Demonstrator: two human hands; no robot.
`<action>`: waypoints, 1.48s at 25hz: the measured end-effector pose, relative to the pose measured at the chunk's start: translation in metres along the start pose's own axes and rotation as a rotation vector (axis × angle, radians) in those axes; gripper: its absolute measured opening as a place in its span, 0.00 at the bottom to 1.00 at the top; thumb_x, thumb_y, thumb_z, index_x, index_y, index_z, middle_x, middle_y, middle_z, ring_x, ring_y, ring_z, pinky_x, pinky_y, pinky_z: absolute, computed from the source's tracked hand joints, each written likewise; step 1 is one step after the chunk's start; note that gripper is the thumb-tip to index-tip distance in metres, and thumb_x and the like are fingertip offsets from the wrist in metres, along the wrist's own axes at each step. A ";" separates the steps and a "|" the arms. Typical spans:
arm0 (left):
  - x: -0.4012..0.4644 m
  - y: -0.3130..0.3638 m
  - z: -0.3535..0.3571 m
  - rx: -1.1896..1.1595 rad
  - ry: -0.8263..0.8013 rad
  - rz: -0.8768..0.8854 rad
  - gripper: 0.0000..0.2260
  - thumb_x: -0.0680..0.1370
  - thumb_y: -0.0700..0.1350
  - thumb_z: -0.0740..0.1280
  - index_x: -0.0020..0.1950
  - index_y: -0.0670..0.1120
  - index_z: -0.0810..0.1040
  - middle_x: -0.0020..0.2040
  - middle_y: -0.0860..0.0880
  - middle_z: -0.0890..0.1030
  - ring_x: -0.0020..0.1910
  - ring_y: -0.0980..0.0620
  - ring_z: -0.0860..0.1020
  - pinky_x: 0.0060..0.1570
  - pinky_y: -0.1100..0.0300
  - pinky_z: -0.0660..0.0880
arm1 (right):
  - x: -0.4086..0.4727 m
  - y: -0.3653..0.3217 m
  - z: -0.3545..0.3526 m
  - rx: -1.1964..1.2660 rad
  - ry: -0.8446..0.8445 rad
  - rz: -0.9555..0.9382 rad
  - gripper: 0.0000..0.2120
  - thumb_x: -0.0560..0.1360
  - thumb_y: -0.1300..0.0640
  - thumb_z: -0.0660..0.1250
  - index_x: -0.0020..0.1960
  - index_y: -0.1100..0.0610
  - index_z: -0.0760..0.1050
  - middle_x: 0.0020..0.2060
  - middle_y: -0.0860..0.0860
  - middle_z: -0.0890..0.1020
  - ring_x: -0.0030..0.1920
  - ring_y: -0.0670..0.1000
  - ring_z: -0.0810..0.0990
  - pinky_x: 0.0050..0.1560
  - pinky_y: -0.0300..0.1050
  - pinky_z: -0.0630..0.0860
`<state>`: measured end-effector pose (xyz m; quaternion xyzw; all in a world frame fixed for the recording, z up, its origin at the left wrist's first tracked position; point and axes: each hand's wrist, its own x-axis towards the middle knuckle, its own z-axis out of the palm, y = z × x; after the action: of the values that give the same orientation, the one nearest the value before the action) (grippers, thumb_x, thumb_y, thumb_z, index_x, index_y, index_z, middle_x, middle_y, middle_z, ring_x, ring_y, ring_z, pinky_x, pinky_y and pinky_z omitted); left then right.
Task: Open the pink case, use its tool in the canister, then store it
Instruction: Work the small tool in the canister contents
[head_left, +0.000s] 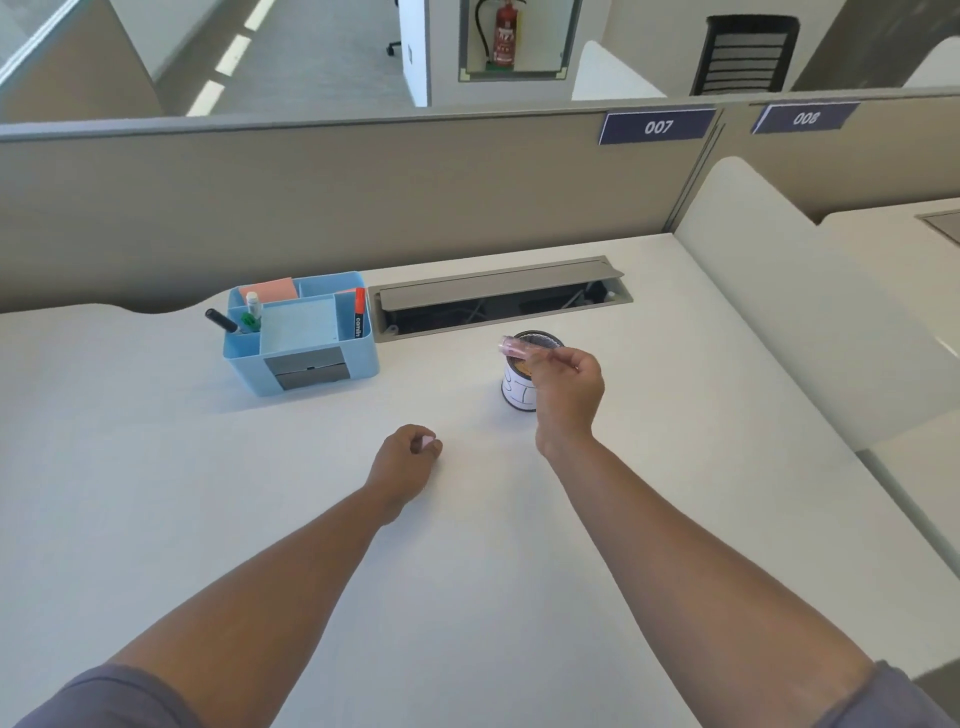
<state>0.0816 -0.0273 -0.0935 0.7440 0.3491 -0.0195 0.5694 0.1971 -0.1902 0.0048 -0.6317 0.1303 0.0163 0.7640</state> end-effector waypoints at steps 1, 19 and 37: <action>0.002 0.001 0.000 -0.038 0.002 -0.015 0.05 0.81 0.48 0.67 0.55 0.51 0.79 0.50 0.51 0.80 0.45 0.53 0.77 0.39 0.60 0.72 | 0.006 0.001 -0.001 -0.079 0.080 -0.026 0.11 0.70 0.58 0.77 0.47 0.51 0.76 0.44 0.47 0.86 0.45 0.43 0.86 0.49 0.42 0.80; 0.012 0.008 0.001 -0.078 -0.015 -0.083 0.08 0.82 0.48 0.65 0.57 0.46 0.79 0.47 0.48 0.80 0.41 0.50 0.75 0.39 0.59 0.71 | 0.051 0.004 -0.003 -0.838 -0.173 -0.563 0.08 0.80 0.58 0.64 0.58 0.53 0.77 0.47 0.50 0.84 0.48 0.52 0.80 0.53 0.49 0.78; 0.013 0.006 0.000 -0.101 -0.038 -0.083 0.08 0.82 0.47 0.64 0.55 0.45 0.79 0.42 0.49 0.79 0.39 0.50 0.74 0.41 0.58 0.70 | 0.058 -0.002 -0.003 -0.826 -0.210 -0.622 0.09 0.82 0.55 0.62 0.61 0.54 0.74 0.50 0.51 0.84 0.49 0.53 0.82 0.52 0.46 0.77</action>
<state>0.0952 -0.0211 -0.0938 0.6988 0.3692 -0.0394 0.6114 0.2533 -0.2014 -0.0064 -0.8839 -0.1580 -0.0978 0.4291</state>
